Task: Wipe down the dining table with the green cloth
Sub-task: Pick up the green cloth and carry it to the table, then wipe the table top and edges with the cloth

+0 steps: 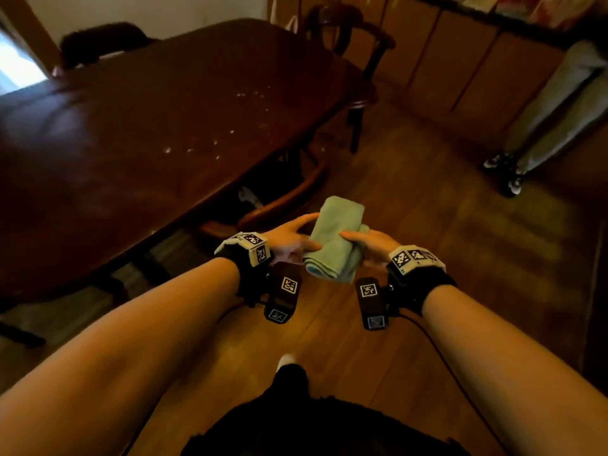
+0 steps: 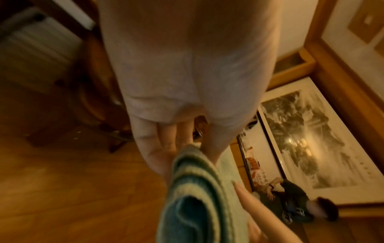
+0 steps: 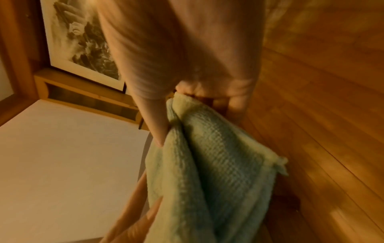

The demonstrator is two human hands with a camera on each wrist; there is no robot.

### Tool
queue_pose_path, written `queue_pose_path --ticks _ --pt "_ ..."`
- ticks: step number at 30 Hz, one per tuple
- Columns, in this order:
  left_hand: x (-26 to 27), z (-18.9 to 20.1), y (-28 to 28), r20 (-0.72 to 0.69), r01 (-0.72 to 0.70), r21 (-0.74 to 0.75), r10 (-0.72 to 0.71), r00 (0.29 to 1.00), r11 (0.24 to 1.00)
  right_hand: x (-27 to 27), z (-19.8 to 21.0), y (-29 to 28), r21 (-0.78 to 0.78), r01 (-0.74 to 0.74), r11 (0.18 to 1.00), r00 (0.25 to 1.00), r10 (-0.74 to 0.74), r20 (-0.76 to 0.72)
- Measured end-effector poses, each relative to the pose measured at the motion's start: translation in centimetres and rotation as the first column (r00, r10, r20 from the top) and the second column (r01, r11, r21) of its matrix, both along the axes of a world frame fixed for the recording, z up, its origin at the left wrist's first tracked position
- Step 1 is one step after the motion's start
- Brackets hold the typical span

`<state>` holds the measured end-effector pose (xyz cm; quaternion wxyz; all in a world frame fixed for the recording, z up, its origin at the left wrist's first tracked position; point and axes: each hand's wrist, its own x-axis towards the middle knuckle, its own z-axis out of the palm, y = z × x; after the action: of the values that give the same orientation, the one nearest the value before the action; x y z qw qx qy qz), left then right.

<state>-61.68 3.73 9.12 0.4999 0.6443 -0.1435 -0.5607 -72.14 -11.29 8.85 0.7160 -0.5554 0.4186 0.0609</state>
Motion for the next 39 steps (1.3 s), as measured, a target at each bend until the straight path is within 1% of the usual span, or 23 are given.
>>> queue_pose_path --ticks 2,5,7,9,11,14,16,19,20,21,22,25,28,30,32,35,37,39 --pt "3.5 0.7 -4.6 0.072 0.065 0.022 -0.067 0.995 0.998 3.1 0.3 -4.0 0.011 0.045 0.999 0.999 -0.045 0.02" --pt "8.5 1.5 -12.5 0.13 0.11 0.069 -0.118 0.984 0.992 7.7 0.2 -10.7 -0.053 0.091 0.994 0.995 -0.088 0.049" --pt "11.4 1.0 -17.0 0.128 0.109 0.079 -0.118 0.985 0.991 10.4 -0.5 -14.9 -0.133 0.127 0.983 0.99 -0.118 0.073" --pt "15.1 0.0 -22.1 0.131 0.08 0.093 -0.092 0.987 0.992 14.0 -1.3 -20.2 -0.207 0.127 0.97 0.99 -0.112 0.086" --pt "18.9 -0.9 -26.9 0.128 0.017 0.1 -0.03 0.991 0.995 17.7 -1.6 -25.7 -0.268 0.089 0.959 0.994 -0.07 0.078" --pt "25.1 -2.3 -33.2 0.073 -0.144 0.088 0.138 0.988 0.986 24.0 -1.7 -33.9 -0.321 0.015 0.947 0.998 0.003 0.056" --pt "29.5 -2.4 -36.6 0.061 -0.264 0.114 0.259 0.964 0.958 28.6 -1.3 -39.0 -0.334 -0.078 0.939 0.995 0.094 0.031" --pt "36.0 -2.8 -40.7 0.074 -0.432 0.156 0.426 0.902 0.888 36.2 -0.7 -45.7 -0.39 -0.203 0.898 0.977 0.215 -0.014" --pt "38.1 -3.0 -41.7 0.038 -0.481 0.166 0.482 0.875 0.861 39.1 -0.7 -47.7 -0.418 -0.24 0.876 0.967 0.252 -0.027" --pt "39.4 -2.9 -42.3 -0.014 -0.502 0.188 0.513 0.858 0.844 41.2 -0.6 -49.0 -0.453 -0.268 0.851 0.96 0.276 -0.049" --pt "40.6 -3.0 -42.8 -0.031 -0.518 0.215 0.535 0.844 0.828 43.5 -0.8 -50.1 -0.478 -0.283 0.832 0.956 0.285 -0.07" --pt "45.4 -4.6 -44.7 0.055 -0.593 0.228 0.598 0.8 0.772 51.4 -1.8 -52.9 -0.513 -0.318 0.798 0.946 0.303 -0.116" --pt "50.7 -6.1 -46.3 0.071 -0.645 0.25 0.651 0.756 0.722 58.5 -3.5 -55.2 -0.539 -0.354 0.764 0.933 0.331 -0.143" --pt "54.7 -7.1 -47.5 0.124 -0.682 0.256 0.676 0.726 0.686 63.2 -4.5 -56.8 -0.568 -0.387 0.726 0.92 0.348 -0.182" --pt "58.1 -7.4 -48.3 0.207 -0.684 0.27 0.653 0.729 0.677 67.1 -5.1 -58.0 -0.59 -0.415 0.693 0.908 0.36 -0.215" --pt "63.2 -8.0 -49.6 0.277 -0.705 0.298 0.648 0.709 0.644 73.7 -5.6 -59.6 -0.61 -0.435 0.662 0.898 0.368 -0.241" --pt "65.4 -8.4 -50.1 0.331 -0.721 0.316 0.641 0.693 0.616 76.5 -6.0 -59.9 -0.631 -0.445 0.635 0.892 0.375 -0.252" --pt "67.6 -8.8 -50.7 0.352 -0.741 0.327 0.652 0.672 0.587 79.2 -6.8 -59.9 -0.656 -0.464 0.595 0.877 0.415 -0.243"
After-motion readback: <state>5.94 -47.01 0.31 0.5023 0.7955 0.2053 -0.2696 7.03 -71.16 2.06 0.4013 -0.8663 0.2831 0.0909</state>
